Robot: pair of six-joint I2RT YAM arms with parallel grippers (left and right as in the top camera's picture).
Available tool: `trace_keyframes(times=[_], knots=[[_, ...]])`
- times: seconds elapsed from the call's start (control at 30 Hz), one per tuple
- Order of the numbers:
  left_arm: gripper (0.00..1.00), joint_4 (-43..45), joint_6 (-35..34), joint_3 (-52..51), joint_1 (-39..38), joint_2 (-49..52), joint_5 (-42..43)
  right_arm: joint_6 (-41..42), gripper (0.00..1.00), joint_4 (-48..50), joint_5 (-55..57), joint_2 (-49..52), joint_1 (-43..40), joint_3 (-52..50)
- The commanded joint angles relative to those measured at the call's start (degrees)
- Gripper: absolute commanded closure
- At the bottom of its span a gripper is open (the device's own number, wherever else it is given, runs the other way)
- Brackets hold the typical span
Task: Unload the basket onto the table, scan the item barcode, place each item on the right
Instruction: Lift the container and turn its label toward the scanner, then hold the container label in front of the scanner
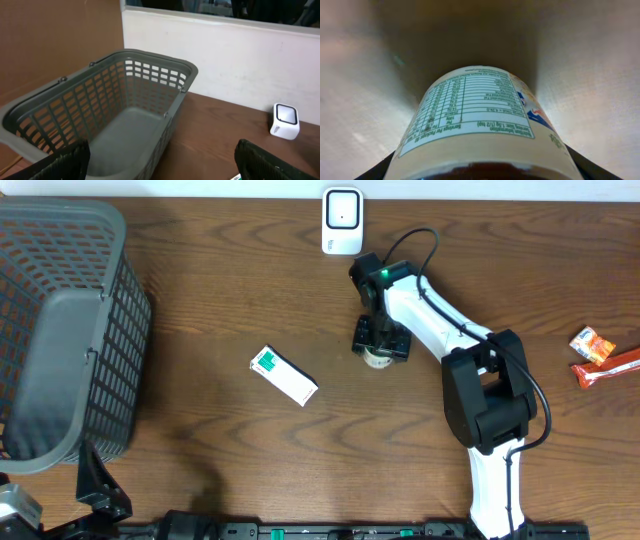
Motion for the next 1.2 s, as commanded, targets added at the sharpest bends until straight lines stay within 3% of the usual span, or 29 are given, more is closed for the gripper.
trace_keyframes(times=[0.0, 0.23, 0.4, 0.6, 1.0, 1.17], knots=[[0.07, 0.04, -0.46, 0.02, 0.24, 0.04, -0.35, -1.75, 0.46, -5.66, -4.76, 0.22, -0.61, 5.33], [0.07, 0.04, -0.46, 0.02, 0.24, 0.04, -0.35, -9.53, 0.42, -23.71, -13.94, 0.22, -0.66, 20.22], [0.08, 0.04, -0.46, 0.02, 0.24, 0.04, -0.35, -15.37, 0.41, -29.33, -23.26, 0.22, -0.76, 22.58], [0.07, 0.04, -0.46, 0.02, 0.24, 0.04, -0.35, -19.8, 0.41, -29.33, -32.85, 0.22, -0.72, 21.84], [0.07, 0.07, -0.46, 0.02, 0.24, 0.04, -0.35, -19.76, 0.43, -29.31, -32.13, 0.22, -0.7, 21.81], [0.07, 0.07, -0.46, 0.02, 0.24, 0.04, -0.35, -24.28, 0.42, -20.11, -26.21, 0.22, -0.76, 21.84]])
